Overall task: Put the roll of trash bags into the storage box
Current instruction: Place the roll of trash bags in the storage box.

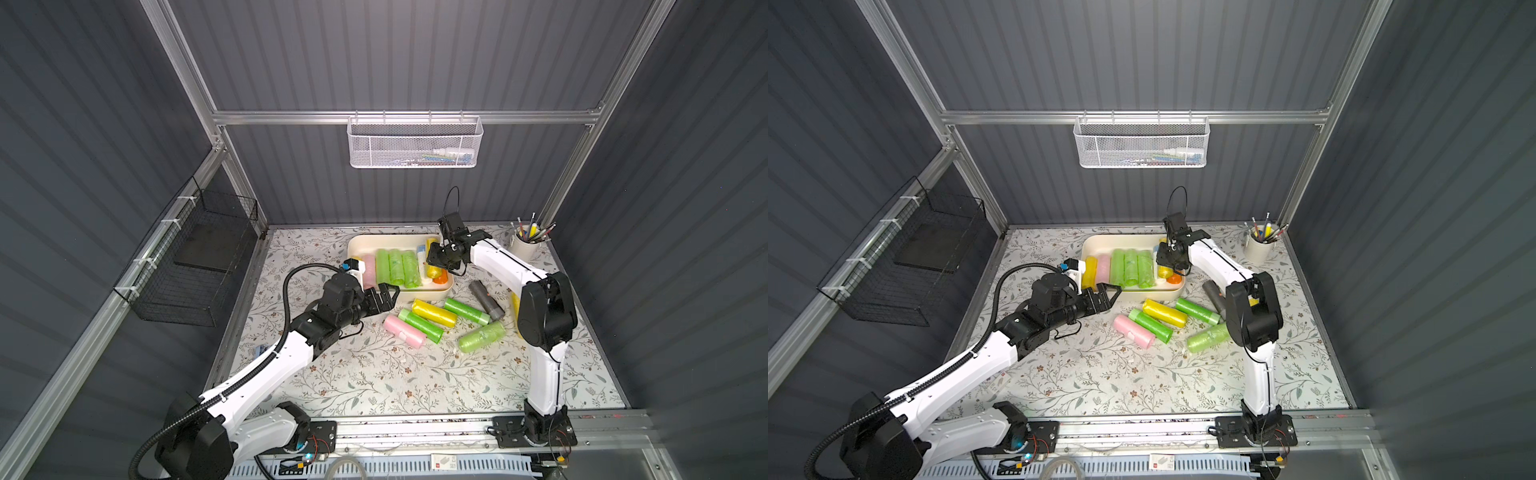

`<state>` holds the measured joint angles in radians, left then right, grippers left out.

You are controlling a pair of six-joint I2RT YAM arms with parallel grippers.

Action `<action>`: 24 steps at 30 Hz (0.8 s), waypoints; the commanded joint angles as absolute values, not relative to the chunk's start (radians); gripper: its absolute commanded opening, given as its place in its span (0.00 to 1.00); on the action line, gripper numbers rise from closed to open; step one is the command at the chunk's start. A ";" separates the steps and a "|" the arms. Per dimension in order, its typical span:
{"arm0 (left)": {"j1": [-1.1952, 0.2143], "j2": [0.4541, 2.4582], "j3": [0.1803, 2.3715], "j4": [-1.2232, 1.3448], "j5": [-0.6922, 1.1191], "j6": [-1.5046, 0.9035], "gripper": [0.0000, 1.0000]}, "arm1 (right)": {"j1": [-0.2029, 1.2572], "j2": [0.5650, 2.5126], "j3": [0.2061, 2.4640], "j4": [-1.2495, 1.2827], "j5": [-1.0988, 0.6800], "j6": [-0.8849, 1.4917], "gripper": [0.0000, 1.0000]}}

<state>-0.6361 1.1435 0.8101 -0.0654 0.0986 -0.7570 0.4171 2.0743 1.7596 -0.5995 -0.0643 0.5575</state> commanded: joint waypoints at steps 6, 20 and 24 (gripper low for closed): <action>-0.630 1.187 0.860 -0.052 0.112 -0.727 1.00 | 0.385 2.149 1.838 -0.605 -0.081 0.529 0.35; -0.628 1.206 0.859 -0.058 0.117 -0.746 1.00 | 0.365 2.230 1.904 -0.624 -0.108 0.524 0.37; -0.629 1.206 0.859 -0.066 0.115 -0.747 1.00 | 0.359 2.241 1.908 -0.618 -0.111 0.527 0.38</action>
